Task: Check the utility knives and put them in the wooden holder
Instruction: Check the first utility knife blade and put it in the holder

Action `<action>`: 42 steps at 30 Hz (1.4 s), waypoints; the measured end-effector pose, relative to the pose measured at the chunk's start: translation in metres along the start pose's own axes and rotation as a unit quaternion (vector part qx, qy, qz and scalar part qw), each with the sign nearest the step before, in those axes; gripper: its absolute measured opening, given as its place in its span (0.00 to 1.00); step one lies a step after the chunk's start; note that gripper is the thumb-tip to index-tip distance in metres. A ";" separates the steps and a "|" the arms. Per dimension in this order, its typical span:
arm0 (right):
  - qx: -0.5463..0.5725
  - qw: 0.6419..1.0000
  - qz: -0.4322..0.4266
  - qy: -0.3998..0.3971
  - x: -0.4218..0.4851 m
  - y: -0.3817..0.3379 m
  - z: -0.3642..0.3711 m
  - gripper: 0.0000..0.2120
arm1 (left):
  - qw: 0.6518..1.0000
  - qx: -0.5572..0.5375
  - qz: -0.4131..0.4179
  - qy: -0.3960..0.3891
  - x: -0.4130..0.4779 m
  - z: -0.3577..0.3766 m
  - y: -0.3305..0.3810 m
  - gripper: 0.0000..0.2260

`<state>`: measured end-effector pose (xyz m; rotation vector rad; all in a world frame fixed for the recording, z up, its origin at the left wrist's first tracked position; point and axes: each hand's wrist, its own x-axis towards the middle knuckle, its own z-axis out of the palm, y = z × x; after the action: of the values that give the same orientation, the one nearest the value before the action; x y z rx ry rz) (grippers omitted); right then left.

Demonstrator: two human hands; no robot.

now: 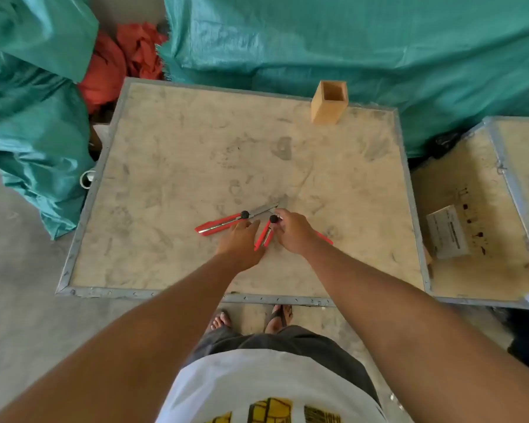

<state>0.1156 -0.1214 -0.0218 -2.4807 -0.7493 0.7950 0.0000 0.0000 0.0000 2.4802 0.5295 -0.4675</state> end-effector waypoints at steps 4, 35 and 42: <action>0.030 0.999 0.029 0.001 0.002 0.002 0.004 0.24 | 0.998 -0.011 -0.064 -0.014 -0.001 0.024 0.008 0.31; 0.402 0.915 -0.016 -0.032 -0.012 -0.042 -0.125 0.11 | 0.864 -0.503 0.021 0.029 -0.027 -0.069 0.039 0.25; 0.232 0.962 -0.134 -0.056 -0.020 -0.034 -0.150 0.10 | 0.827 -0.558 0.018 0.062 -0.017 -0.079 0.059 0.22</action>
<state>0.1834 -0.1421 0.1158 -1.8850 -0.8081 0.8951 0.0294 -0.0043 0.0957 1.3695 0.5733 0.0619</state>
